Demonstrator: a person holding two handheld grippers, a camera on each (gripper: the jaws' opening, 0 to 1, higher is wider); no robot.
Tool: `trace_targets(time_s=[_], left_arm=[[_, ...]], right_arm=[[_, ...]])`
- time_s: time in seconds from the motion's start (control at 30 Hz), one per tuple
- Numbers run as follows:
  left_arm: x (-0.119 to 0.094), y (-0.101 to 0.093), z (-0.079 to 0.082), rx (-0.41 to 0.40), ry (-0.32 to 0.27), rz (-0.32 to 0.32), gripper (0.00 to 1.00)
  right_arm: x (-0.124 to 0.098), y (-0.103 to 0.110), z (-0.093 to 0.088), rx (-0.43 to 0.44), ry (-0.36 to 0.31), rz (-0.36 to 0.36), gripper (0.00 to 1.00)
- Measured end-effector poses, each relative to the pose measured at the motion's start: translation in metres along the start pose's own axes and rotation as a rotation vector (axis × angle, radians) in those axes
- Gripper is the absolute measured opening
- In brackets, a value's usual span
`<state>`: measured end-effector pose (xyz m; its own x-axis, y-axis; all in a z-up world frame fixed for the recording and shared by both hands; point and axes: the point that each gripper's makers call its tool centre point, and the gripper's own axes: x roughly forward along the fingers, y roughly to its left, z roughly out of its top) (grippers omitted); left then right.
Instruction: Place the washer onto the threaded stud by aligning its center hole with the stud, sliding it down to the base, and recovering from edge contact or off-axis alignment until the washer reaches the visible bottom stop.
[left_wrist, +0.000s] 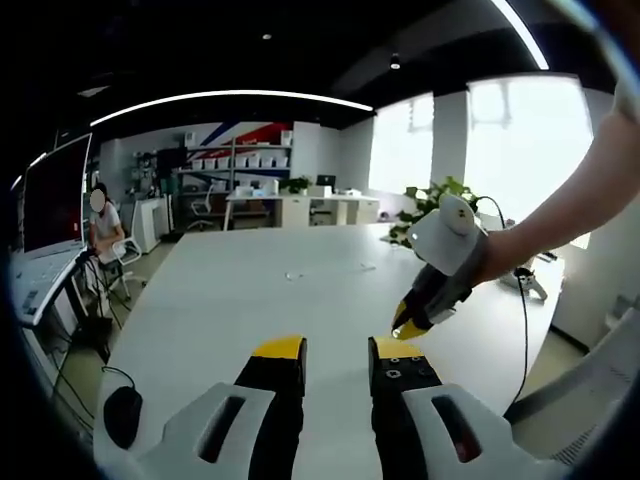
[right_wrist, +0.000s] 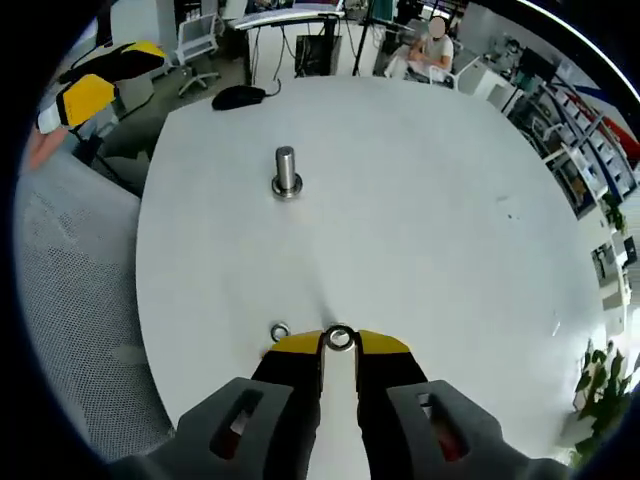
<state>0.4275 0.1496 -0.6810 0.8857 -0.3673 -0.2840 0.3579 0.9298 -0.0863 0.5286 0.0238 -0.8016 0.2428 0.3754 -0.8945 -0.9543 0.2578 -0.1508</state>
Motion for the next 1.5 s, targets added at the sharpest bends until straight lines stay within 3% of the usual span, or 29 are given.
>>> trace_targets(time_s=[1.5], left_arm=[[-0.001,0.003,0.001,-0.017,-0.003,0.003,0.23]], right_arm=[[0.017,0.002,-0.007,0.002,0.063,0.029,0.13]])
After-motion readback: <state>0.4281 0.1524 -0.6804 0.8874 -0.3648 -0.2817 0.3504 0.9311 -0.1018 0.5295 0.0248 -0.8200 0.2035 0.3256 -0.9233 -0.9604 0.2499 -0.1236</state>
